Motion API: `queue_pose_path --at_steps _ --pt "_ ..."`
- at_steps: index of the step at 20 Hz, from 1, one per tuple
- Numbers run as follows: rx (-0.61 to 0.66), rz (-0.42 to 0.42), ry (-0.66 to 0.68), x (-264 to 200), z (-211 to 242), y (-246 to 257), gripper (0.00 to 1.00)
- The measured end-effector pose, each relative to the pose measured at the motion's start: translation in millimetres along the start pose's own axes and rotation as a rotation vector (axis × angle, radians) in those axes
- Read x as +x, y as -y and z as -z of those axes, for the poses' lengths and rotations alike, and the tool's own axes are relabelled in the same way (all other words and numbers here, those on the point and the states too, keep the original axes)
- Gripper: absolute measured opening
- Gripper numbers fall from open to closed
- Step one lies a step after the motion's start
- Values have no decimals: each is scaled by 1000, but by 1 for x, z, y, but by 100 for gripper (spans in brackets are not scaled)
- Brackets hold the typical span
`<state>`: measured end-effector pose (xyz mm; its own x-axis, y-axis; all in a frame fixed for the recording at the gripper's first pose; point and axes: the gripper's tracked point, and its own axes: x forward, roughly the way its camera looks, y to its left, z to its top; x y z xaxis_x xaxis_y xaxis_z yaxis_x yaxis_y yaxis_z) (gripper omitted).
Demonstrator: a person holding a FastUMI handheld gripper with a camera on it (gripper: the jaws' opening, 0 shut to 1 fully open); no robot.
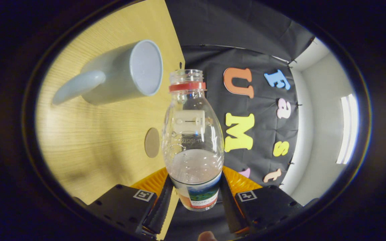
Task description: Take the bottle from table, then pour the juice into the cup, finally place the bottle on the coaster
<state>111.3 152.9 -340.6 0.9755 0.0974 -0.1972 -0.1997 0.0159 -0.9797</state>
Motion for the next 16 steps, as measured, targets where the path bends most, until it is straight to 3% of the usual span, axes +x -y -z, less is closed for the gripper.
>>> queue_pose_path --at_steps 16 --pt "-108 16 4 -1 -10 19 76"
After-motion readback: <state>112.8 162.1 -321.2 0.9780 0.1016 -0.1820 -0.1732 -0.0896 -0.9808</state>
